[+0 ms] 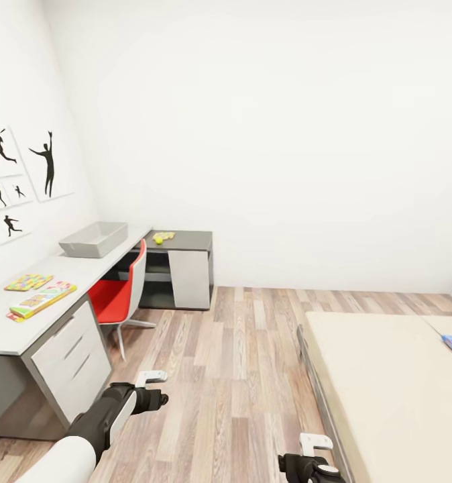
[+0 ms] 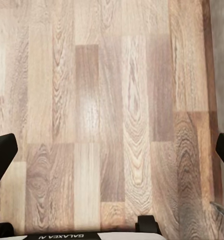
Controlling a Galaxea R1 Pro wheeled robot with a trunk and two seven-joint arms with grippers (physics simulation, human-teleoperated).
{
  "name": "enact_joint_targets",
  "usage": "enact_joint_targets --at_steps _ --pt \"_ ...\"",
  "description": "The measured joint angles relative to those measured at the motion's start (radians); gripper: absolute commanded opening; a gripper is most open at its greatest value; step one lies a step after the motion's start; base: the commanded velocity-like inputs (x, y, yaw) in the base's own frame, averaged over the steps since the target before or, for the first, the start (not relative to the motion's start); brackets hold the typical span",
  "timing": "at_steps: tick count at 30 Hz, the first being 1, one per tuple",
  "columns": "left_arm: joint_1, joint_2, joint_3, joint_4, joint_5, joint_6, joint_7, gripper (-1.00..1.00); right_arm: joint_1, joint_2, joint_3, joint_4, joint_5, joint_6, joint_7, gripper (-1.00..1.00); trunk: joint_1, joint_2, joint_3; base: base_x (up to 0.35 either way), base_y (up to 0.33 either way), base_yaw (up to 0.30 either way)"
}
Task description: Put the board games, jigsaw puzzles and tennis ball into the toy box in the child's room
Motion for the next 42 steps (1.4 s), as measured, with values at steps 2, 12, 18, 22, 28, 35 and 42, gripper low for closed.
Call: enact_joint_targets --at_steps 2,12,18,22,28,35,42 --pt "0.000 0.000 0.000 0.000 0.000 0.000 0.000 1.00 0.000 0.000 0.000 0.000 0.000 0.000 0.000 1.00 0.000 0.000 0.001 0.000 -0.001 -0.117" --pt "0.000 -0.004 0.000 0.000 0.000 0.000 0.000 1.00 0.000 0.000 0.000 0.000 0.000 0.000 0.000 1.00 0.000 0.000 0.007 0.000 -0.001 -0.104" --pt "0.000 -0.008 0.000 0.000 0.000 0.000 0.000 1.00 0.000 0.000 0.000 0.000 0.000 0.000 0.000 1.00 0.000 0.000 0.008 0.000 -0.104 -0.013" --pt "0.000 -0.009 0.000 0.000 0.000 0.000 0.000 1.00 0.000 0.000 0.000 0.000 0.000 0.000 0.000 1.00 0.000 0.000 0.008 0.000 -0.093 -0.003" --pt "0.000 -0.009 0.000 0.000 0.000 0.000 0.000 1.00 0.000 0.000 0.000 0.000 0.000 0.000 0.000 1.00 0.000 0.000 0.008 -0.024 -0.020 -0.001" --pt "0.000 -0.010 0.000 0.000 0.000 0.000 0.000 1.00 0.000 0.000 0.000 0.000 0.000 0.000 0.000 1.00 0.000 0.000 0.008 -0.083 -0.003 0.000" --pt "0.000 -0.010 0.000 -0.001 0.000 0.000 0.000 1.00 0.000 0.000 0.000 0.000 0.000 0.000 0.000 1.00 0.000 0.000 0.008 -0.015 0.000 0.000"
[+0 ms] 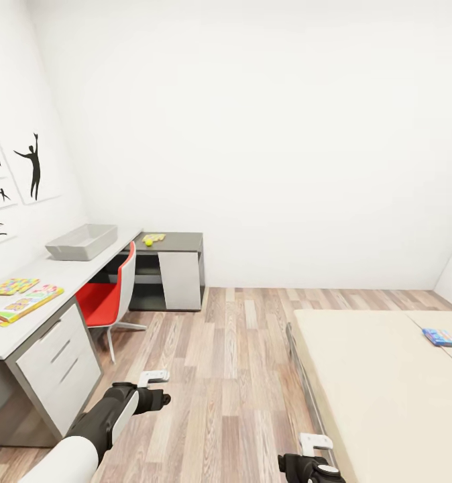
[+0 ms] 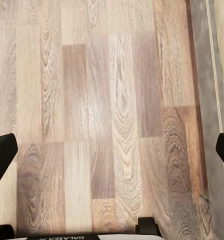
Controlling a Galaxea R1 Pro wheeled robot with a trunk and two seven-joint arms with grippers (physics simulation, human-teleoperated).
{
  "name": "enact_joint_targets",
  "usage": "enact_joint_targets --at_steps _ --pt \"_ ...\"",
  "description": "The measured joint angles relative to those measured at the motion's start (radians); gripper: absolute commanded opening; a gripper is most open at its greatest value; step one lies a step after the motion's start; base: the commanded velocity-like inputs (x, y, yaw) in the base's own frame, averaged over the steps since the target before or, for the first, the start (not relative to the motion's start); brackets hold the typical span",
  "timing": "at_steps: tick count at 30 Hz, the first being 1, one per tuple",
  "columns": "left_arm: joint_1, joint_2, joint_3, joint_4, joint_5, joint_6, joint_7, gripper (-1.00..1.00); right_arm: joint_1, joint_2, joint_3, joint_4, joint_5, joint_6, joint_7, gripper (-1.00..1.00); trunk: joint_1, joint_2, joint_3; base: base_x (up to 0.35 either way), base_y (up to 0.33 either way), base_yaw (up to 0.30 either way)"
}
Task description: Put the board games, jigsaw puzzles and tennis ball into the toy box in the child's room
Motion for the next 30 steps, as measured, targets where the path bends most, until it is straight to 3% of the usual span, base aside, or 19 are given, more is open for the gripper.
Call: enact_joint_targets --at_steps 30 --pt "0.001 -0.001 0.000 0.000 0.000 0.000 0.001 1.00 0.000 0.000 0.000 0.000 0.000 0.000 0.000 1.00 0.000 0.000 0.006 -0.024 -0.018 -0.038"
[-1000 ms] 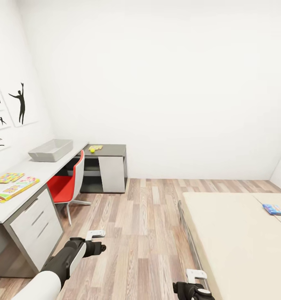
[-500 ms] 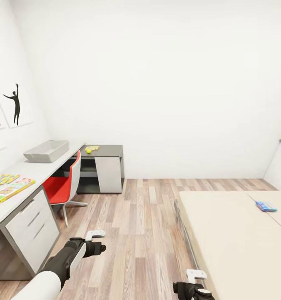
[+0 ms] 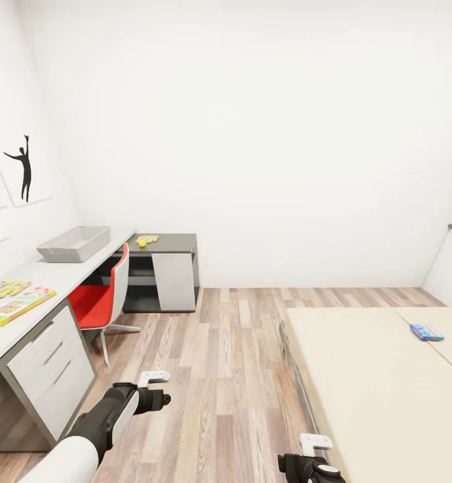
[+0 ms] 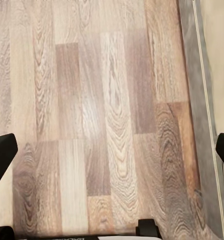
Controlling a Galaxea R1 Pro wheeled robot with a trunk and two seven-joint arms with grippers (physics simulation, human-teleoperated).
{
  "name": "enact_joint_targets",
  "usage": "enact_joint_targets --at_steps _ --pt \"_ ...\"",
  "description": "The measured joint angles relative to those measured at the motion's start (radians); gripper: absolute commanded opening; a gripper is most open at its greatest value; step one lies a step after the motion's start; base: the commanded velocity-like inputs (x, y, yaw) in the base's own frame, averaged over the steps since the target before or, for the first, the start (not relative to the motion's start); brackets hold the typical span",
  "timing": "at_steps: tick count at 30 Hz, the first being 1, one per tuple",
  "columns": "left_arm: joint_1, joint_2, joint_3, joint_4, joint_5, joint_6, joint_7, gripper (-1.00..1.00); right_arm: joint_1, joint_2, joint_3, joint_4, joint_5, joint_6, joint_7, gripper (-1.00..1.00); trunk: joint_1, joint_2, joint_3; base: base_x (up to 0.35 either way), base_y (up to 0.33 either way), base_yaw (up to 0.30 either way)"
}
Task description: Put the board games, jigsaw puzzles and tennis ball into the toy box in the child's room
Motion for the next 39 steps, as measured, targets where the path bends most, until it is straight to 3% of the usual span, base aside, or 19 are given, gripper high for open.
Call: enact_joint_targets --at_steps 10,39 --pt "0.001 -0.004 0.000 0.000 -0.001 0.000 0.000 1.00 0.000 0.000 0.000 0.000 0.000 0.000 0.000 1.00 0.000 0.000 0.000 0.000 -0.162 0.000" --pt "0.001 0.000 -0.002 -0.007 -0.002 0.001 -0.005 1.00 -0.015 0.000 -0.005 0.009 0.000 -0.010 0.001 1.00 0.000 0.000 0.000 0.000 -0.006 0.000"
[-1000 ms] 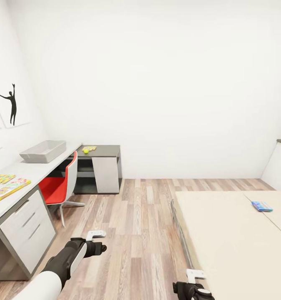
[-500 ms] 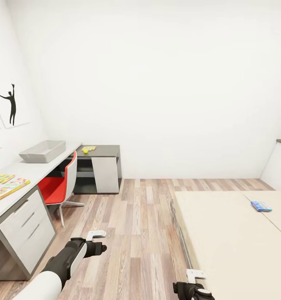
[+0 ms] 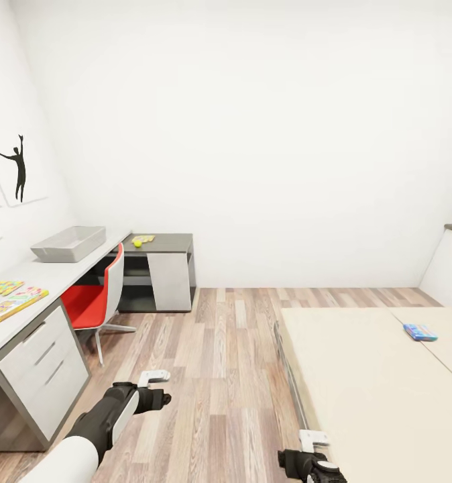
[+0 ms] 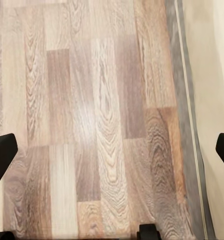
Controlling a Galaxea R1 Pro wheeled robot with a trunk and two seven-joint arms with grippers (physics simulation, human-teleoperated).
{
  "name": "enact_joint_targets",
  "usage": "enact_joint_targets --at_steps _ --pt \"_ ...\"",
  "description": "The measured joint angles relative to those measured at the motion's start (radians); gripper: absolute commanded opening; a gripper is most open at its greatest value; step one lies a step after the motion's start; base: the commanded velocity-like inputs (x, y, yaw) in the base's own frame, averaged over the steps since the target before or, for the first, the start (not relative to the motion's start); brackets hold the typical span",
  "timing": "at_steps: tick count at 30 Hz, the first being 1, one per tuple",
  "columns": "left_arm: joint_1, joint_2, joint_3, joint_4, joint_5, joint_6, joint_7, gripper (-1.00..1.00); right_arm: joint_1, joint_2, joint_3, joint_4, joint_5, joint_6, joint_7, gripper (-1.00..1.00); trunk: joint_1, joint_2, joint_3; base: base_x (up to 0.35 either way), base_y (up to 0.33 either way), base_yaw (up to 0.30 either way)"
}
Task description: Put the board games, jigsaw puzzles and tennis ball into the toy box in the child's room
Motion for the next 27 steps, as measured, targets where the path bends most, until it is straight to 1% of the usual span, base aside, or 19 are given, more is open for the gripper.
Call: enact_joint_targets --at_steps 2,4,5,6,7,9,10,11,13,14,16,17,18,19,21,22,24,25,27 --pt "0.000 0.002 0.002 -0.001 0.000 0.000 -0.001 1.00 -0.019 0.001 -0.001 -0.004 -0.001 0.026 0.000 1.00 0.000 0.000 0.000 0.000 0.000 0.000" --pt "0.000 0.005 0.006 -0.002 0.001 0.002 -0.002 1.00 -0.071 0.006 -0.002 -0.011 -0.001 0.101 -0.002 1.00 0.000 0.000 0.000 0.000 0.000 0.000" --pt "0.000 0.008 0.008 -0.002 0.001 0.004 -0.003 1.00 -0.107 0.010 -0.002 -0.013 0.000 0.164 -0.006 1.00 0.000 0.000 0.000 0.000 0.000 0.000" --pt "0.000 0.009 0.009 -0.002 0.001 0.004 -0.004 1.00 -0.128 0.011 -0.002 -0.013 0.000 0.196 -0.010 1.00 0.000 0.000 0.000 0.000 0.000 0.000" --pt "0.000 0.013 0.010 -0.002 0.001 0.006 -0.004 1.00 -0.160 0.013 -0.002 -0.014 -0.001 0.247 -0.020 1.00 0.000 0.000 0.000 0.000 0.000 0.000" --pt "0.000 0.023 0.012 -0.002 0.002 0.007 -0.005 1.00 -0.197 0.016 -0.003 -0.014 -0.002 0.296 -0.042 1.00 0.000 0.000 0.000 0.000 0.000 0.000" --pt "0.000 0.028 0.013 -0.003 0.003 0.007 -0.006 1.00 -0.208 0.017 -0.004 -0.014 -0.003 0.308 -0.051 1.00 0.000 0.000 0.000 0.000 0.000 0.000" --pt "0.000 0.039 0.013 -0.007 0.004 0.009 -0.007 1.00 -0.227 0.020 -0.005 -0.014 -0.007 0.324 -0.070 1.00 0.000 0.000 0.000 0.000 0.000 0.000" --pt "0.000 0.051 0.014 -0.017 0.006 0.011 -0.009 1.00 -0.247 0.022 -0.006 -0.012 -0.014 0.336 -0.090 1.00 0.000 0.000 0.000 0.000 0.000 0.000" --pt "0.000 0.063 0.014 -0.028 0.006 0.017 -0.011 1.00 -0.267 0.025 -0.006 -0.011 -0.019 0.345 -0.110 1.00 0.000 0.000 0.000 0.000 0.000 0.000" --pt "0.000 0.077 0.014 -0.041 0.008 0.029 -0.017 1.00 -0.285 0.027 -0.006 -0.010 -0.024 0.355 -0.130 1.00 0.000 0.000 0.000 0.000 0.000 0.000" --pt "0.000 0.094 0.015 -0.053 0.007 0.052 -0.030 1.00 -0.298 0.028 -0.006 -0.009 -0.027 0.374 -0.145 1.00 0.000 0.000 0.000 0.000 0.000 0.000" --pt "0.000 0.104 0.016 -0.060 0.009 0.068 -0.040 1.00 -0.304 0.028 -0.006 -0.009 -0.028 0.387 -0.151 1.00 0.000 0.000 0.000 0.000 0.000 0.000" --pt "0.000 0.126 0.024 -0.075 0.008 0.103 -0.066 1.00 -0.311 0.029 -0.006 -0.010 -0.030 0.418 -0.160 1.00 0.000 0.000 0.000 0.000 0.000 0.000" --pt "0.000 0.151 0.040 -0.091 0.012 0.140 -0.105 1.00 -0.315 0.030 -0.006 -0.011 -0.031 0.452 -0.166 1.00 0.000 0.000 0.000 0.000 0.000 0.000" --pt "0.000 0.176 0.066 -0.104 0.012 0.169 -0.152 1.00 -0.318 0.030 -0.006 -0.013 -0.032 0.478 -0.169 1.00 0.000 0.000 0.000 0.000 0.000 0.000" --pt "0.000 0.202 0.101 -0.113 0.014 0.192 -0.203 1.00 -0.320 0.030 -0.005 -0.015 -0.032 0.496 -0.172 1.00 0.000 0.000 0.000 0.000 0.000 0.000" --pt "0.000 0.224 0.135 -0.120 0.013 0.207 -0.250 1.00 -0.322 0.031 -0.005 -0.020 -0.032 0.508 -0.173 1.00 0.000 0.000 0.000 0.000 0.000 0.000" --pt "0.000 0.247 0.164 -0.126 0.013 0.218 -0.289 1.00 -0.322 0.031 -0.006 -0.029 -0.032 0.517 -0.173 1.00 0.000 0.000 0.000 0.000 0.000 0.000"
